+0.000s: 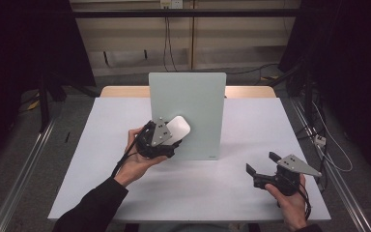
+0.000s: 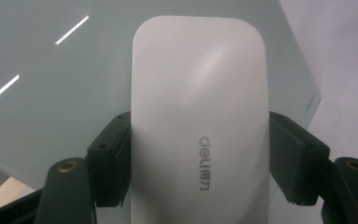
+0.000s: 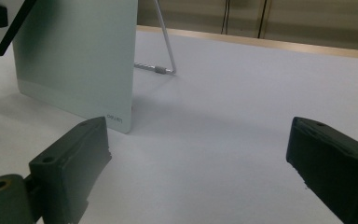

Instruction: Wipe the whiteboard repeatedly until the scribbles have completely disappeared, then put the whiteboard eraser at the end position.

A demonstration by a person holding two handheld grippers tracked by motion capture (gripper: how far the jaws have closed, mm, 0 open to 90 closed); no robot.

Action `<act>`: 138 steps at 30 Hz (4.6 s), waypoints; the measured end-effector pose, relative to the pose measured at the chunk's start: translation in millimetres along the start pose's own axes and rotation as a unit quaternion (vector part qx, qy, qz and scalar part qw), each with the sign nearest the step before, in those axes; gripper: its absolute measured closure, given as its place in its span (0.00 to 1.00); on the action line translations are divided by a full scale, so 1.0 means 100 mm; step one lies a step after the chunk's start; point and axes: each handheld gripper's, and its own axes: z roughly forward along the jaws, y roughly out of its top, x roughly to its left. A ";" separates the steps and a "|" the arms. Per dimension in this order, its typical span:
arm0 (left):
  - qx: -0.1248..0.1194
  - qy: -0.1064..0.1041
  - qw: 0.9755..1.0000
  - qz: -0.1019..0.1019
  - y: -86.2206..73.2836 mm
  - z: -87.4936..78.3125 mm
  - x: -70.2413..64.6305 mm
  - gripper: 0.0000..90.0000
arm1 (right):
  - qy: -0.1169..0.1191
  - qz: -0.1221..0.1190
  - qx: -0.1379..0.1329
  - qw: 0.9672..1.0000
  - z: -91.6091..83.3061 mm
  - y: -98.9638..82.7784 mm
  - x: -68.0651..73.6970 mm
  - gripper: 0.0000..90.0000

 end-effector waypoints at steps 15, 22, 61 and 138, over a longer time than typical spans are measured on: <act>-0.006 -0.028 0.999 -0.023 0.01 -0.12 0.04 0.34 | -0.001 -0.001 0.001 1.000 0.00 -0.01 0.00 0.07; -0.002 -0.034 0.999 -0.028 0.00 -0.13 0.03 0.34 | 0.002 -0.002 0.000 1.000 -0.01 -0.01 0.00 0.07; 0.045 -0.122 0.990 -0.054 -0.03 -0.16 -0.05 0.35 | 0.004 -0.006 -0.001 1.000 -0.01 0.00 0.01 0.07; 0.189 -0.222 0.956 -0.044 -0.19 0.54 -0.60 0.34 | 0.010 -0.005 0.001 1.000 0.02 0.00 0.00 0.07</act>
